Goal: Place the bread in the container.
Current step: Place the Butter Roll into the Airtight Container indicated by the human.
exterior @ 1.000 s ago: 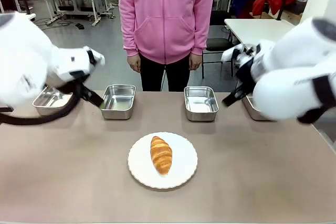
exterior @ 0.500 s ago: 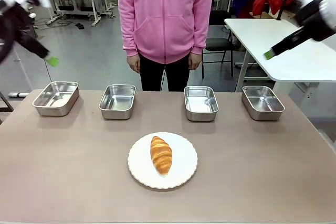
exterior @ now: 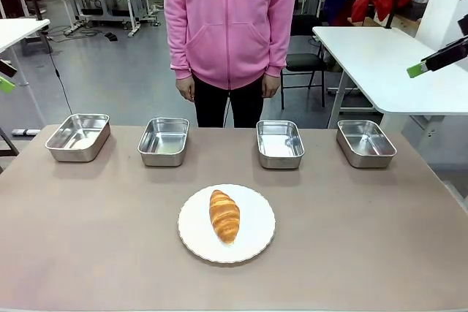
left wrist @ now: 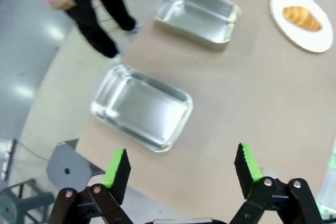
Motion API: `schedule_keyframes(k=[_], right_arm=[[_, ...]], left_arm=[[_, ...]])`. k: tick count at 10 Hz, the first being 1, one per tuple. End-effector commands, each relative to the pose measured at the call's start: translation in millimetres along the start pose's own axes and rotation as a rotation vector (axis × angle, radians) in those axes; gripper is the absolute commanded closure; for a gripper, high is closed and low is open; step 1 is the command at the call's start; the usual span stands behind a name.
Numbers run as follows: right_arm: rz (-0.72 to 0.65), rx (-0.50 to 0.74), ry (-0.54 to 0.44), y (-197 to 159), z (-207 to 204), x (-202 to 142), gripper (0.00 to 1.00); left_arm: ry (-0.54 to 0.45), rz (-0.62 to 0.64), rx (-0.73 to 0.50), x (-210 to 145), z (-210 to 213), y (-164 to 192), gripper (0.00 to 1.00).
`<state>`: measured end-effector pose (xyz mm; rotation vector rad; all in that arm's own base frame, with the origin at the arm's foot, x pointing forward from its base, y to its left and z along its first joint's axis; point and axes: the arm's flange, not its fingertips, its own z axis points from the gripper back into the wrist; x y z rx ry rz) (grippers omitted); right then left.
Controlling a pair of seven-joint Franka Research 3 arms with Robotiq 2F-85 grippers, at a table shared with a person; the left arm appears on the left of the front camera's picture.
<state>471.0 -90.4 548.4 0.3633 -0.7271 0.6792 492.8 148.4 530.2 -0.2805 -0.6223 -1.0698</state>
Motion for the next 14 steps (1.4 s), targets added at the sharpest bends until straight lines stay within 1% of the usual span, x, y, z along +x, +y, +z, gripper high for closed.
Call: schedule_keyframes(k=[1, 3, 4, 5, 6, 8, 11, 12, 13, 14], right_arm=[[0.005, -0.003, 0.000, 8, 8, 7, 0.00], [0.005, -0.003, 0.000, 8, 8, 7, 0.00], [0.005, -0.013, 0.016, 6, 3, 4, 0.00], [0.038, 0.041, 0.004, -4, 23, -3, 0.00], [0.043, 0.041, -0.018, -14, 38, -9, 0.00], [0.059, 0.047, -0.055, -22, 50, -18, 0.00], [0.095, 0.045, -0.116, -18, 69, -20, 0.00], [0.102, 0.009, -0.115, -17, 73, -17, 0.00], [0.110, -0.001, -0.118, -14, 77, -15, 0.00], [0.112, -0.025, -0.119, -14, 79, -12, 0.00]], left_arm=[[-0.018, 0.006, -0.077, 2, 3, -5, 0.00], [-0.018, 0.006, -0.077, 2, 3, -5, 0.00], [0.009, 0.001, -0.023, 2, -3, -5, 0.00], [-0.023, 0.030, -0.030, -4, 7, -1, 0.00], [-0.068, 0.042, -0.030, -6, 23, 5, 0.00], [-0.144, 0.036, -0.051, -11, 44, 8, 0.00], [-0.197, 0.025, -0.059, -10, 65, 5, 0.00], [-0.207, 0.036, -0.053, -9, 74, 6, 0.00], [-0.216, 0.048, -0.046, -8, 80, 5, 0.00], [-0.221, 0.065, -0.064, -6, 84, 4, 0.00]])
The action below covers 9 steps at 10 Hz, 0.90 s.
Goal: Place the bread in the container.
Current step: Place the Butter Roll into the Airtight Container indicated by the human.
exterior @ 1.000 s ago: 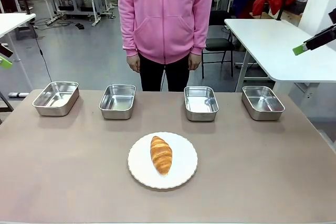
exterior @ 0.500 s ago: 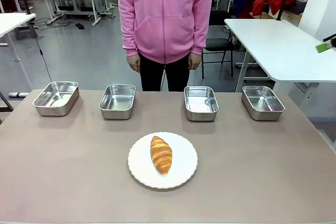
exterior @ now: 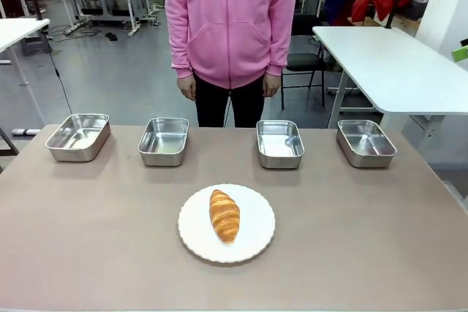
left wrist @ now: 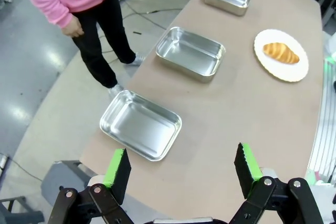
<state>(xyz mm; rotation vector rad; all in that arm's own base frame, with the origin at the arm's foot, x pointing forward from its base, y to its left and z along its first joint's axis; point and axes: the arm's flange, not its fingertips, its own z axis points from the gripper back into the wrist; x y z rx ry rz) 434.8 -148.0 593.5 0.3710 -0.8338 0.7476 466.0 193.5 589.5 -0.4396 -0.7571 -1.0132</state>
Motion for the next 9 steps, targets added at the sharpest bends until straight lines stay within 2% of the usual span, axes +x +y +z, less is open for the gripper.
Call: schedule_keyframes(k=[1, 5, 9], right_arm=[[0.031, -0.032, -0.026, 1, 1, 3, 0.00], [0.050, -0.032, -0.041, 7, 8, 10, 0.00], [0.048, -0.028, -0.043, 6, 9, 10, 0.00]], left_arm=[[-0.061, 0.016, -0.049, 3, 8, 0, 0.00], [-0.154, -0.013, -0.063, 9, 18, -11, 0.00], [-0.177, -0.016, -0.051, 7, 22, -9, 0.00]])
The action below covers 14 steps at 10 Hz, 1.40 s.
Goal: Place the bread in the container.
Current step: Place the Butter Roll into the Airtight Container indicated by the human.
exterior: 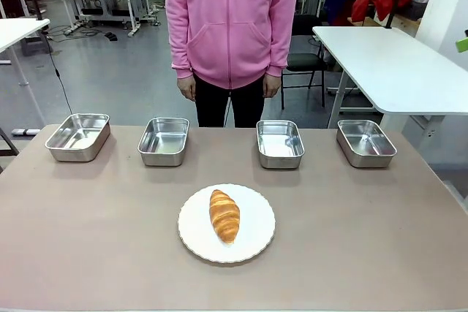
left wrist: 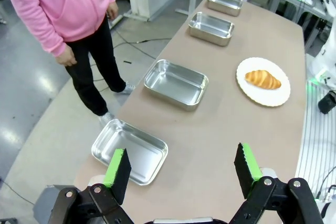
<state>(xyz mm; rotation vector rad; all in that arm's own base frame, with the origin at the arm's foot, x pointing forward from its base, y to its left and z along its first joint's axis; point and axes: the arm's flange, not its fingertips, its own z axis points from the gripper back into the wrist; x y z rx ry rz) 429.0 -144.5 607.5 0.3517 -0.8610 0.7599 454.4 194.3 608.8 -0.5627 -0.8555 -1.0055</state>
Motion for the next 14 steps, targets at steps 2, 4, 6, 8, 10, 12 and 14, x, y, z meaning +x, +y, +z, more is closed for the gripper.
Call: schedule_keyframes(k=[2, 4, 6, 8, 10, 12, 14], right_arm=[[0.024, -0.007, -0.029, -0.6, -1.2, -0.1, 0.00], [0.019, -0.007, -0.030, -1.2, -0.8, -0.4, 0.00], [0.000, 0.000, 0.000, 0.0, 0.0, 0.0, 0.00], [0.000, 0.000, 0.000, 0.0, 0.0, 0.0, 0.00], [0.000, 0.000, 0.000, 0.0, 0.0, 0.0, 0.00], [0.000, 0.000, 0.000, 0.0, 0.0, 0.0, 0.00], [0.000, 0.000, 0.000, 0.0, 0.0, 0.0, 0.00]], left_arm=[[-0.032, -0.025, 0.000, -2.9, 6.1, 1.2, 0.00], [-0.009, -0.005, -0.022, -2.8, 4.9, 3.4, 0.00], [-0.002, 0.004, -0.002, -4.0, 1.0, 1.5, 0.00], [-0.002, 0.004, -0.002, -4.0, 1.0, 1.5, 0.00], [-0.002, 0.004, -0.002, -4.0, 1.0, 1.5, 0.00], [-0.002, 0.004, -0.002, -4.0, 1.0, 1.5, 0.00], [-0.002, 0.004, -0.002, -4.0, 1.0, 1.5, 0.00]])
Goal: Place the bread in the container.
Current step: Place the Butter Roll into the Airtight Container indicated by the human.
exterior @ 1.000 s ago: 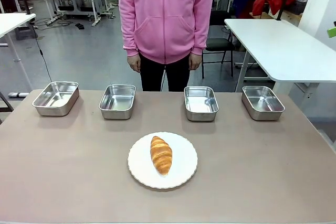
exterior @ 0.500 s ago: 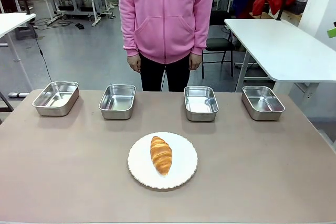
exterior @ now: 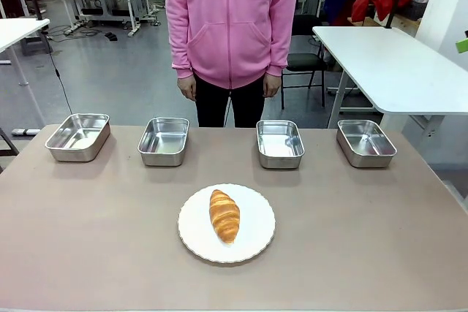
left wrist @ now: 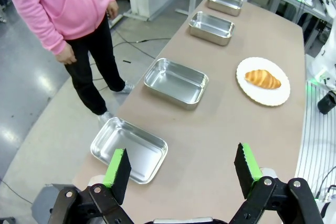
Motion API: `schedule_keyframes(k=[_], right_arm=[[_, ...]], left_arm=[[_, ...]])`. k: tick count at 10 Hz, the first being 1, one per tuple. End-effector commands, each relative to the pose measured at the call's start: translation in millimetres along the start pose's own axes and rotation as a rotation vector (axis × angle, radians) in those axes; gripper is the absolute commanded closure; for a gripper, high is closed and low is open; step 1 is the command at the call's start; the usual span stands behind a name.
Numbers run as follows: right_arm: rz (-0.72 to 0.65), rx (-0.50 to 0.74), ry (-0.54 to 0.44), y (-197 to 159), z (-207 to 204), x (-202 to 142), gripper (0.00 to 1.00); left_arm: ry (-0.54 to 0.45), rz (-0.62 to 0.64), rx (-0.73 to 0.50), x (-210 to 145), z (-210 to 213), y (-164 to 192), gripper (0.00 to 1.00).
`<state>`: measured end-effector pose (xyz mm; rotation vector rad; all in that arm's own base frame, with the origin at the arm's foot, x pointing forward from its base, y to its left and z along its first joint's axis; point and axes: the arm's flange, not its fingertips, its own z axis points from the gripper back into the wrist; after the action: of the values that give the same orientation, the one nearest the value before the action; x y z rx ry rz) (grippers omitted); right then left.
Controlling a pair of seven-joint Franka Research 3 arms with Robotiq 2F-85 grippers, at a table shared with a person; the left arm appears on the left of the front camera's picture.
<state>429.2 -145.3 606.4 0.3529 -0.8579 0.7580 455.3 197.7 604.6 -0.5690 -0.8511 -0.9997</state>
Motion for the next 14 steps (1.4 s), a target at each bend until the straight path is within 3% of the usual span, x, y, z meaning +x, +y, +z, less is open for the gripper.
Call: schedule_keyframes(k=[1, 14], right_arm=[[0.003, -0.001, -0.002, 0.6, 0.3, 1.1, 0.00], [0.003, -0.001, -0.002, 0.6, 0.3, 1.1, 0.00]], left_arm=[[-0.002, -0.004, 0.001, 0.9, 1.1, -0.9, 0.00], [-0.002, -0.004, 0.001, 0.9, 1.1, -0.9, 0.00]])
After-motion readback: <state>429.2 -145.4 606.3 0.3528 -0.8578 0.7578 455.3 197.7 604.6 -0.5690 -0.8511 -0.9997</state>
